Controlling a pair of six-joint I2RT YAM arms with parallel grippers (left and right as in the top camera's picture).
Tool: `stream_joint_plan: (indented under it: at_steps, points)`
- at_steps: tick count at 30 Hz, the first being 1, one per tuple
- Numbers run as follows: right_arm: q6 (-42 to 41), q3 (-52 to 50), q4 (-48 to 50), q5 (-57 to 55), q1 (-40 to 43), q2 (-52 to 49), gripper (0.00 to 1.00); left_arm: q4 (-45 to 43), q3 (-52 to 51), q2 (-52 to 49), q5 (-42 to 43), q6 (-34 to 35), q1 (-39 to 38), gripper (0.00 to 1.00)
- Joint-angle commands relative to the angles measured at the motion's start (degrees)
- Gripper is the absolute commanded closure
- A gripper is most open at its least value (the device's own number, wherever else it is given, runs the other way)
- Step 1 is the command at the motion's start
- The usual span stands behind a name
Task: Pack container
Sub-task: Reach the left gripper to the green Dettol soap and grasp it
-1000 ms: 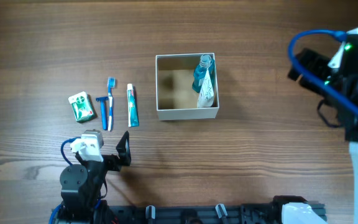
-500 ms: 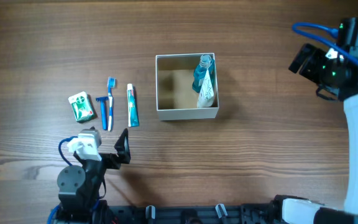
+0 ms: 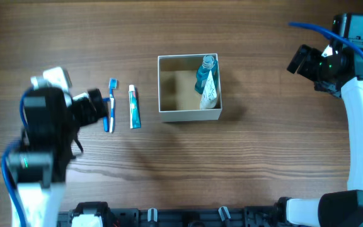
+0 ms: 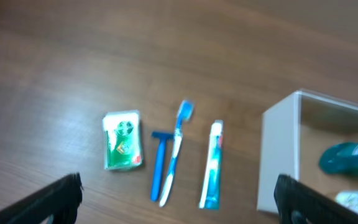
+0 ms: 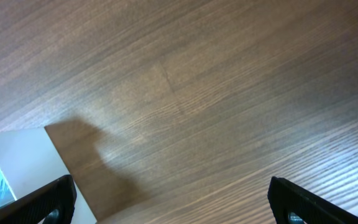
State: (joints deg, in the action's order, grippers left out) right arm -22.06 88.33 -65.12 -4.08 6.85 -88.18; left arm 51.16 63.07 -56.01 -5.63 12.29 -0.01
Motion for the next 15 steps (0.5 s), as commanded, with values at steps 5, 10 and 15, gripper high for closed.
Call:
stream_joint_plan:
  at_steps: [5,10,15]
  points:
    - [-0.48,0.63,-0.02,0.28,0.13,-0.68,0.00,5.68,13.25,-14.10,-3.96,-0.28,0.94,0.00]
    - [-0.50,0.63,-0.02,0.28,0.13,-0.68,0.00,6.27,13.22,-18.49,-11.15,8.66,4.24,0.00]
    - [-0.50,0.63,0.00,0.28,0.13,-0.68,0.00,6.99,13.22,-24.94,-2.01,5.73,11.72,0.00]
